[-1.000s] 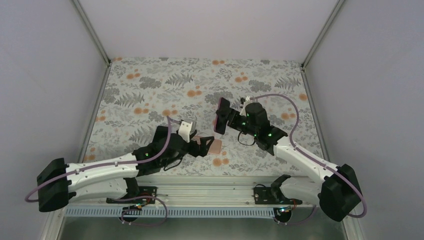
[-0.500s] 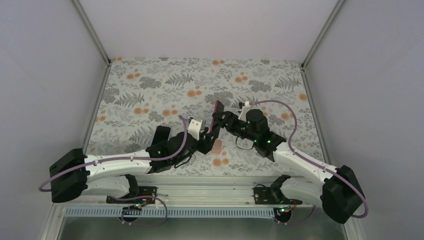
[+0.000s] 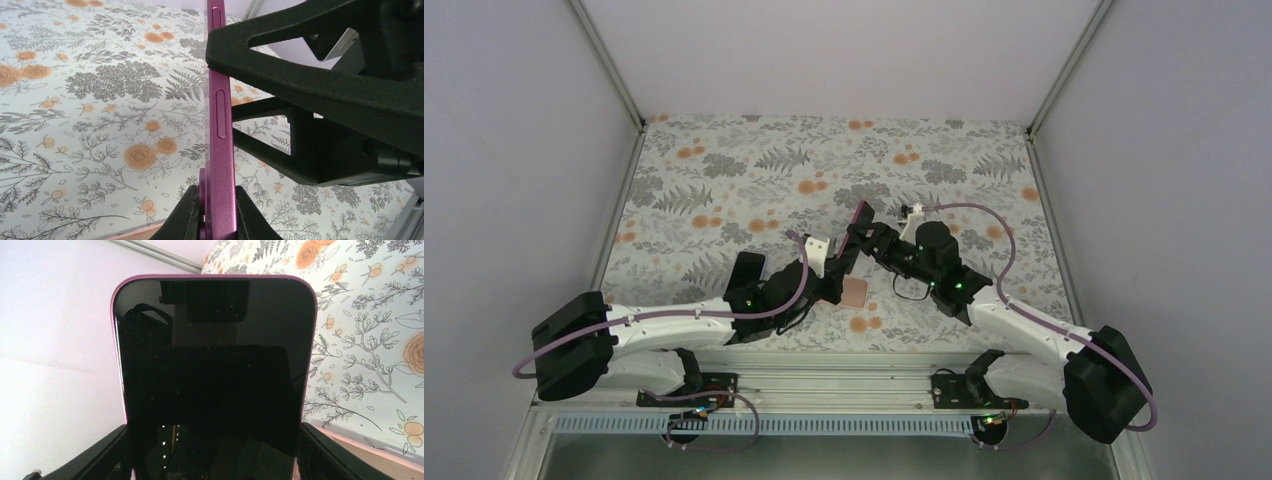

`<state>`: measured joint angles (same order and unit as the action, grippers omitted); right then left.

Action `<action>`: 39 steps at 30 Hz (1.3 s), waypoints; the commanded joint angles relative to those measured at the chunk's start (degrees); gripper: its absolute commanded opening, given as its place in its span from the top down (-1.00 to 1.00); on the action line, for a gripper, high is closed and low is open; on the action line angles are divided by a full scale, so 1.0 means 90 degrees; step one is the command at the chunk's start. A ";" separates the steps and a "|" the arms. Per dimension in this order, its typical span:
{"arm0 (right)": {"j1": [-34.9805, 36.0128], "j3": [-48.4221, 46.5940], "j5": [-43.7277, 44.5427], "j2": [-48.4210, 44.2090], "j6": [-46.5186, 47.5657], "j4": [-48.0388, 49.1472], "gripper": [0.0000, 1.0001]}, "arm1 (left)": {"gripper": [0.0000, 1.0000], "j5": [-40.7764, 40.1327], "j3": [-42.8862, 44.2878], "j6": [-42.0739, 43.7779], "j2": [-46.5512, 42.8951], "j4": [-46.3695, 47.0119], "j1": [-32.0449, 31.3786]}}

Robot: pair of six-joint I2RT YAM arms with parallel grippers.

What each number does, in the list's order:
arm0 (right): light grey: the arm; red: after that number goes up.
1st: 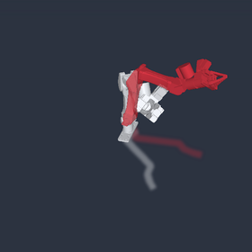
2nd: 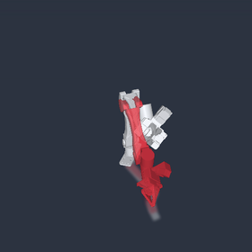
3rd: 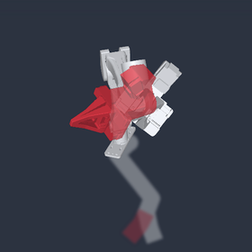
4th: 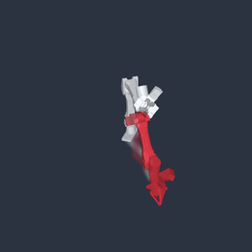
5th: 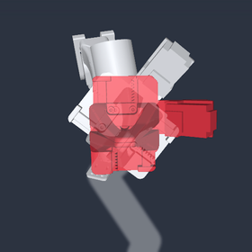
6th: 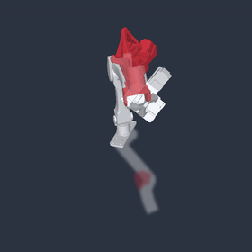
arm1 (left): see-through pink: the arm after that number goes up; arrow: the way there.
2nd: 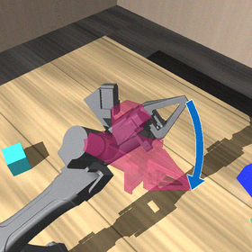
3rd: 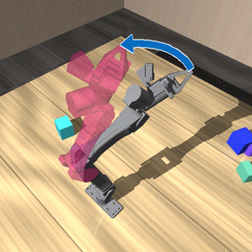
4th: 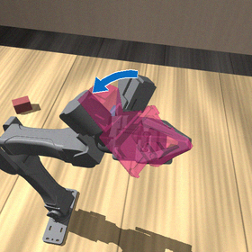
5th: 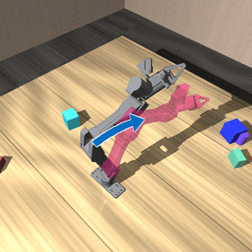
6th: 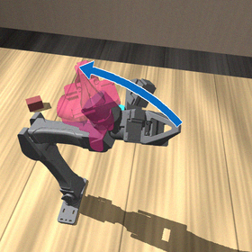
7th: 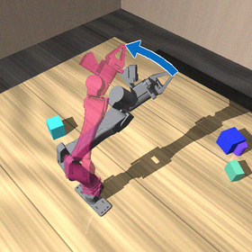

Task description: Put the phone into the phone case

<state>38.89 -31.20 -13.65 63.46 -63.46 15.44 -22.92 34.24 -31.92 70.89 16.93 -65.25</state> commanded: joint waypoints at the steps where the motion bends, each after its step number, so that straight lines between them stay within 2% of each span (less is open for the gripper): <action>1: 0.0057 0.0136 -0.0084 0.0080 -0.0055 0.0725 0.31 | 0.95 0.0139 0.0016 -0.0066 -0.0111 0.0372 -0.0042; 4: 0.0053 0.0137 -0.0073 0.0056 0.0084 0.0737 0.21 | 0.95 0.0213 -0.0072 -0.0078 -0.0216 0.0333 0.0025; 9: -0.0007 0.0014 0.0189 -0.0235 0.0863 0.0376 -0.14 | 0.95 0.0587 -0.0159 0.0095 -0.0592 0.0028 0.0267; 15: -0.0211 -0.0274 0.0252 -0.0740 0.2297 -0.0361 -0.51 | 0.95 0.1532 -0.0291 0.0422 -0.1402 -0.0517 0.0860; 20: -0.0361 -0.0755 -0.0256 -0.0876 0.3799 -0.1078 -0.80 | 0.95 0.2455 -0.0192 0.0813 -0.1897 -0.1208 0.1437; 22: -0.0424 -0.0926 -0.0616 -0.0853 0.4359 -0.1379 -0.80 | 0.95 0.2848 -0.0092 0.0999 -0.2037 -0.1509 0.1614; 25: -0.0562 -0.1077 -0.1081 -0.0866 0.5058 -0.1733 -0.95 | 0.95 0.3645 0.0102 0.1234 -0.2145 -0.1951 0.1945; 29: -0.0835 -0.1229 -0.1998 -0.0904 0.5790 -0.2051 -0.99 | 0.95 0.4783 0.0342 0.1491 -0.2200 -0.2497 0.2420; 33: -0.1200 -0.1237 -0.2886 -0.0842 0.6163 -0.2100 -0.99 | 0.95 0.5919 0.0414 0.1635 -0.2285 -0.2649 0.2872; 36: -0.1549 -0.1263 -0.3856 -0.0637 0.6205 -0.1957 -0.99 | 0.95 0.6455 0.0398 0.1646 -0.2304 -0.2695 0.3264; 39: -0.1727 -0.1302 -0.4396 -0.0413 0.6309 -0.1843 -0.99 | 0.95 0.7149 0.0331 0.1511 -0.2319 -0.2570 0.3676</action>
<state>25.30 -41.15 -41.50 57.58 -10.68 -2.15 29.65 35.38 -18.79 51.31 -9.02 -35.77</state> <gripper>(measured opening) 0.994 0.120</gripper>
